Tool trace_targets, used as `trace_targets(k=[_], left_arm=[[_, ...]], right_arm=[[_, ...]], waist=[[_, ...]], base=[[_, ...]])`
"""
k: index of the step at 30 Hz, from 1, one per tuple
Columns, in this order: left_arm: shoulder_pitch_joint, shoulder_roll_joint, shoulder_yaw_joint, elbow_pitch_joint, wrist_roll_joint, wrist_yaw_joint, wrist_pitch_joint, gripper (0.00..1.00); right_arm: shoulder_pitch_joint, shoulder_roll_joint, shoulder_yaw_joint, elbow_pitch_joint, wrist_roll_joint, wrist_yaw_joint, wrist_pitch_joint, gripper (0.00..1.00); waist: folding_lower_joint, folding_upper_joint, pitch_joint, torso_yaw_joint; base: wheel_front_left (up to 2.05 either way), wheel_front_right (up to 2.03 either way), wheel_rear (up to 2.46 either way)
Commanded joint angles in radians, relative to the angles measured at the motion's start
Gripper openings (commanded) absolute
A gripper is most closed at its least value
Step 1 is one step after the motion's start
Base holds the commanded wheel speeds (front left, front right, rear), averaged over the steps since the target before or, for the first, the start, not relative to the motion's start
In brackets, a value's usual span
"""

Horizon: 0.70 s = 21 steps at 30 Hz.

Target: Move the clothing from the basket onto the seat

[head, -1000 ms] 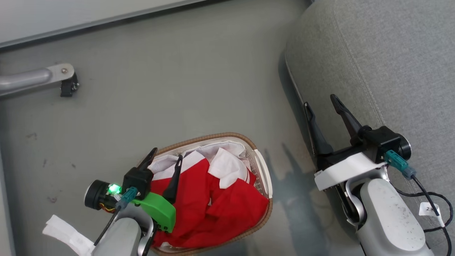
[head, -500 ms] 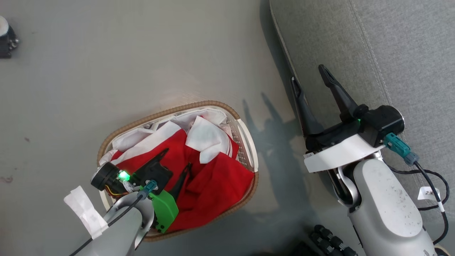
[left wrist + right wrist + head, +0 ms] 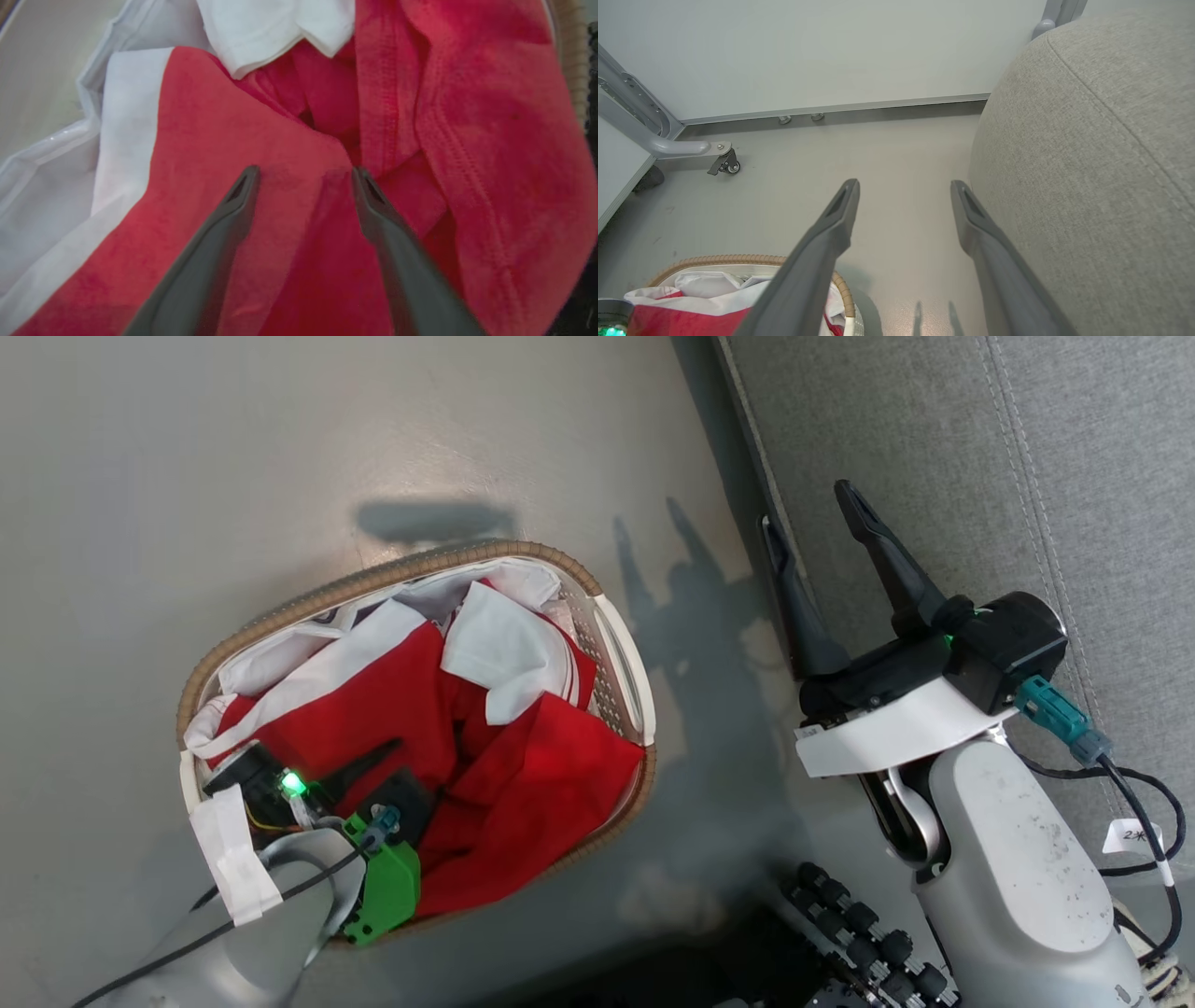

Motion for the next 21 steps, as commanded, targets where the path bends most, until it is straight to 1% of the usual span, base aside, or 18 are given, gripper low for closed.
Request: trace_targets(k=[1, 6, 9, 14, 15, 16, 17, 21], left_arm=[[-0.032, 0.009, -0.004, 0.014, 0.011, -0.003, 0.001, 1.00], [-0.077, 0.004, -0.020, 0.105, 0.044, 0.019, 0.001, 1.00], [-0.105, -0.015, -0.020, 0.170, 0.045, 0.031, 0.001, 1.00], [-0.130, -0.036, -0.027, 0.240, 0.036, 0.023, 0.001, 0.99], [-0.132, -0.040, -0.027, 0.250, 0.032, 0.020, 0.001, 0.44], [-0.133, -0.043, -0.028, 0.255, 0.029, 0.018, 0.001, 0.02], [-0.133, -0.046, -0.026, 0.262, 0.025, 0.016, 0.001, 0.00], [-0.110, -0.058, -0.014, 0.268, -0.005, 0.012, 0.001, 0.00]], right_arm=[[-0.011, -0.001, -0.004, -0.005, 0.005, -0.001, -0.005, 1.00], [-0.015, -0.002, 0.003, -0.007, 0.013, -0.001, -0.005, 1.00], [-0.018, -0.002, 0.009, -0.008, 0.022, -0.001, -0.005, 1.00], [-0.021, -0.002, 0.019, -0.007, 0.032, -0.001, -0.005, 1.00], [-0.022, -0.002, 0.020, -0.006, 0.036, -0.001, -0.005, 1.00], [-0.023, -0.002, 0.020, -0.006, 0.038, -0.001, -0.005, 1.00], [-0.024, -0.002, 0.021, -0.004, 0.041, -0.001, -0.005, 1.00], [-0.021, -0.002, 0.022, 0.003, 0.049, -0.001, -0.005, 1.00]], waist=[[-0.0001, 0.0000, 0.029, -0.006], [-0.0001, 0.0000, 0.051, -0.007], [-0.0001, 0.0000, 0.059, -0.011], [-0.0001, 0.0000, 0.065, -0.020], [-0.0001, 0.0000, 0.065, -0.022], [-0.0001, 0.0000, 0.064, -0.024], [-0.0001, 0.0000, 0.062, -0.026], [-0.0001, 0.0000, 0.038, -0.030]], base=[[0.00, 0.00, 0.00], [0.00, 0.00, 0.00], [0.00, 0.00, 0.00], [0.00, 0.00, 0.00], [0.00, 0.00, 0.00], [0.00, 0.00, 0.00], [0.00, 0.00, 0.00], [0.00, 0.00, 0.00]])
